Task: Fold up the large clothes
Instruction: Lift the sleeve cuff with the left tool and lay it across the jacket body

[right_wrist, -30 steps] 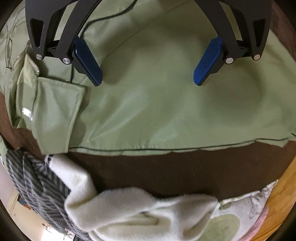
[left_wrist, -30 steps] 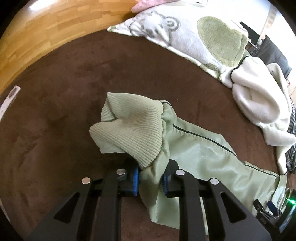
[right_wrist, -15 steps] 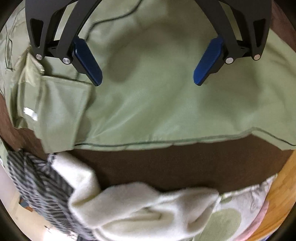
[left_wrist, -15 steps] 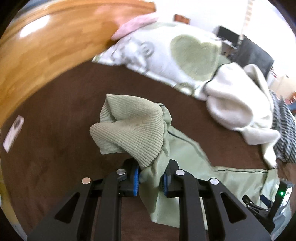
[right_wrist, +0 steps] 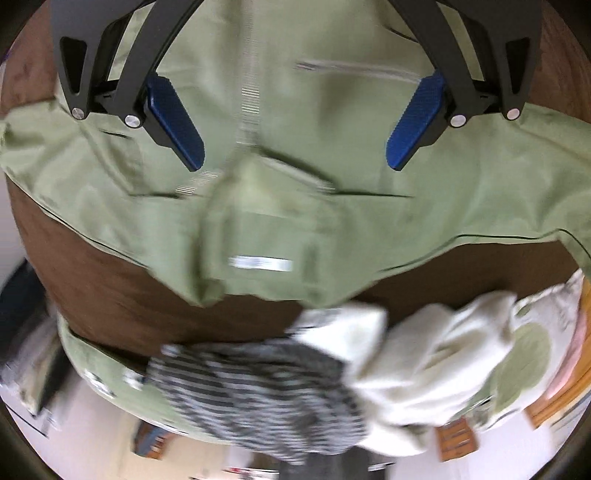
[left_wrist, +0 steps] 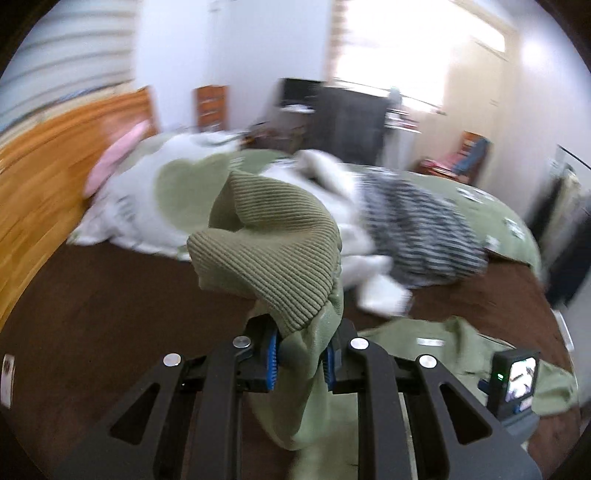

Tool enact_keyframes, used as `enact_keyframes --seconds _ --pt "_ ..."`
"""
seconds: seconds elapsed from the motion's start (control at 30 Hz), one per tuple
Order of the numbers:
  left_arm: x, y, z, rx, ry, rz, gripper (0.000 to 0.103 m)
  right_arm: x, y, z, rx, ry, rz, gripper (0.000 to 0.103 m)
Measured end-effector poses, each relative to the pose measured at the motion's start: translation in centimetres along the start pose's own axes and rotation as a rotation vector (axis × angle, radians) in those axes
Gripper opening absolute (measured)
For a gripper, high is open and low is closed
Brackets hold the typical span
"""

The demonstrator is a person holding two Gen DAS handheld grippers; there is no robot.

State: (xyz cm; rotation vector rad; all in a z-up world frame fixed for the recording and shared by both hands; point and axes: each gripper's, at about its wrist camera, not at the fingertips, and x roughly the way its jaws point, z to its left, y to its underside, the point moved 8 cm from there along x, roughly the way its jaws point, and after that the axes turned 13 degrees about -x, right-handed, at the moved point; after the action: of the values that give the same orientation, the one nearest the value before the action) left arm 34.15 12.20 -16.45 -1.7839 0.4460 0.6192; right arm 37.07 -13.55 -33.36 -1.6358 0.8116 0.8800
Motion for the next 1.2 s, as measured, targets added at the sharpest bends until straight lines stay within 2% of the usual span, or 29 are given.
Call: enact_keyframes --seconds 0.13,0.23,0.37,0.43,0.53,0.67,0.77,0.93,1.0,1.07,1.1,1.13,1.17,1.2 --pt "-0.1 4.5 -9.6 0.056 0.125 0.058 0.02 -1.3 2.1 -7.6 0.029 0.046 0.006 0.097" --pt "0.2 8.4 -15.0 0.089 0.189 0.106 0.02 -1.7 3.5 -12.0 0.041 0.08 0.018 0.097" --pt "3.1 14.7 -20.3 0.16 0.213 0.192 0.02 -1.4 5.6 -18.1 0.076 0.12 0.032 0.097" --pt "5.0 17.5 -21.5 0.167 0.221 0.242 0.02 -1.0 6.8 -20.4 0.074 0.141 0.036 0.097" --pt "8.6 23.5 -23.1 0.258 0.193 0.309 0.02 0.2 8.1 -22.1 0.077 0.153 0.049 0.097" --pt "11.6 28.7 -23.5 0.308 0.179 0.402 0.02 2.0 10.0 -23.5 0.1 0.152 0.064 0.097" --pt "12.5 30.6 -23.6 0.334 0.17 0.433 0.02 2.8 10.7 -23.6 0.114 0.146 0.068 0.097" --pt "13.0 31.2 -23.6 0.356 0.168 0.465 0.021 3.2 11.1 -23.5 0.138 0.136 0.074 0.097" --pt "13.0 31.3 -23.9 0.344 0.186 0.486 0.026 3.1 11.0 -23.3 0.14 0.131 0.082 0.097" --pt "12.2 30.8 -24.3 0.337 0.221 0.497 0.048 2.6 10.6 -23.1 0.124 0.133 0.087 0.097" --pt "11.7 30.2 -24.4 0.343 0.231 0.492 0.055 2.2 10.3 -23.0 0.115 0.133 0.086 0.097" --pt "11.0 29.4 -24.5 0.345 0.243 0.476 0.069 1.6 9.8 -22.9 0.104 0.129 0.083 0.097" --pt "10.3 28.6 -24.5 0.34 0.25 0.464 0.077 1.2 9.4 -22.8 0.098 0.124 0.078 0.097" --pt "9.6 27.7 -24.3 0.329 0.257 0.455 0.08 0.5 8.9 -22.7 0.091 0.118 0.069 0.097"
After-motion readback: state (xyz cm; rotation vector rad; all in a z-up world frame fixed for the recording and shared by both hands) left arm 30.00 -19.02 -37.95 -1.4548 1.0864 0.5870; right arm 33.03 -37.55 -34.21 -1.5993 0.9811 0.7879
